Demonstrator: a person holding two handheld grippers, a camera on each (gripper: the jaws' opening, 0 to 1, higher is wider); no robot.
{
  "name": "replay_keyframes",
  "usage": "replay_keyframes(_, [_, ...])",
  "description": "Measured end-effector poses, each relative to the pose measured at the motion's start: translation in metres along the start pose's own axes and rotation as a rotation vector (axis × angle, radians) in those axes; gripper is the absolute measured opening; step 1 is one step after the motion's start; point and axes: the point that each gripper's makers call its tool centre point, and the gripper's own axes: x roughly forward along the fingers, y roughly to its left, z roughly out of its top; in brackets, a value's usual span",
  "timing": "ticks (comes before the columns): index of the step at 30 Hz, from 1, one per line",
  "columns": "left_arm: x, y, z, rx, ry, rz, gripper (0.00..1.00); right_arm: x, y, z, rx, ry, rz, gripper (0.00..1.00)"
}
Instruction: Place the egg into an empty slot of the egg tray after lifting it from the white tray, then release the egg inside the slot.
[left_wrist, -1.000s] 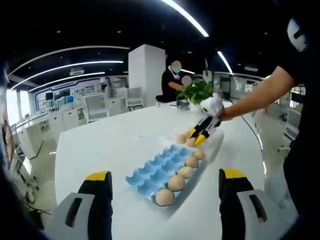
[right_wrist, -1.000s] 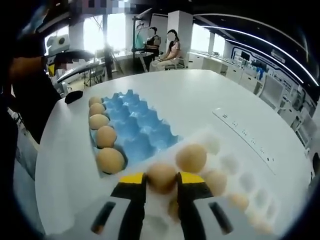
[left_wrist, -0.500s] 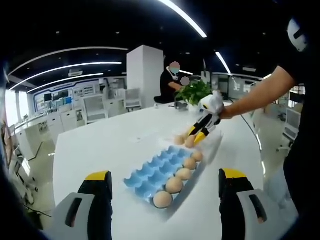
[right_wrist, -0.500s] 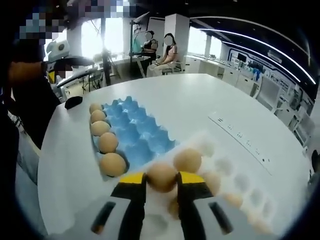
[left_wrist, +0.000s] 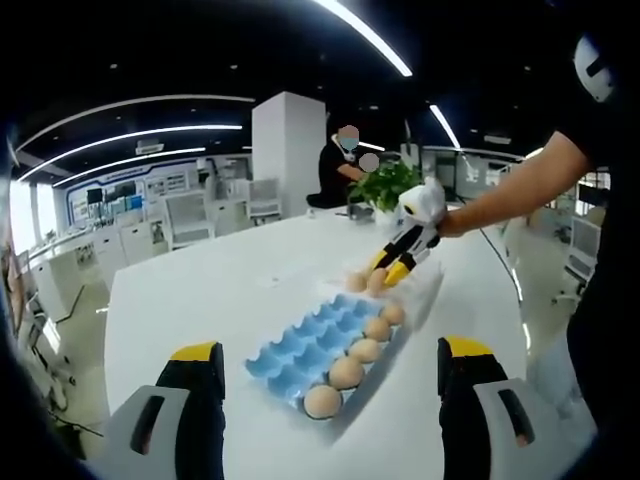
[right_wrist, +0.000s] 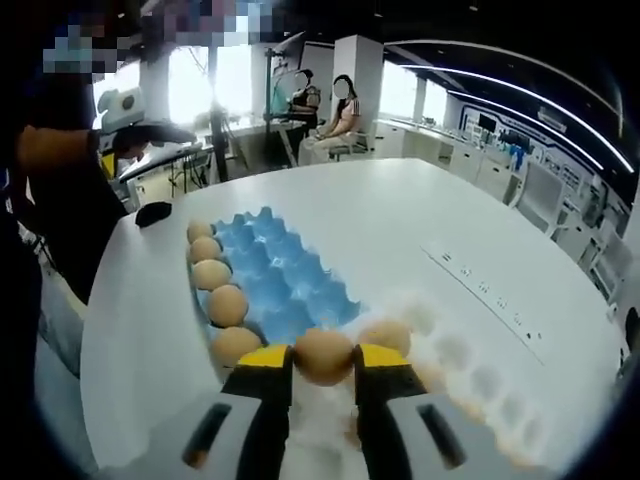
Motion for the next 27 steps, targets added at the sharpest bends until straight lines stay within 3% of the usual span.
replay_keyframes(17, [-0.006,0.01,-0.006,-0.012,0.001,0.009,0.9,0.051,0.048,0.06,-0.071,-0.066,0.123,0.25])
replay_keyframes(27, [-0.008,0.017,-0.008,-0.014,0.001,0.01,0.9,0.089,0.091,0.104,-0.1,-0.108,0.22,0.25])
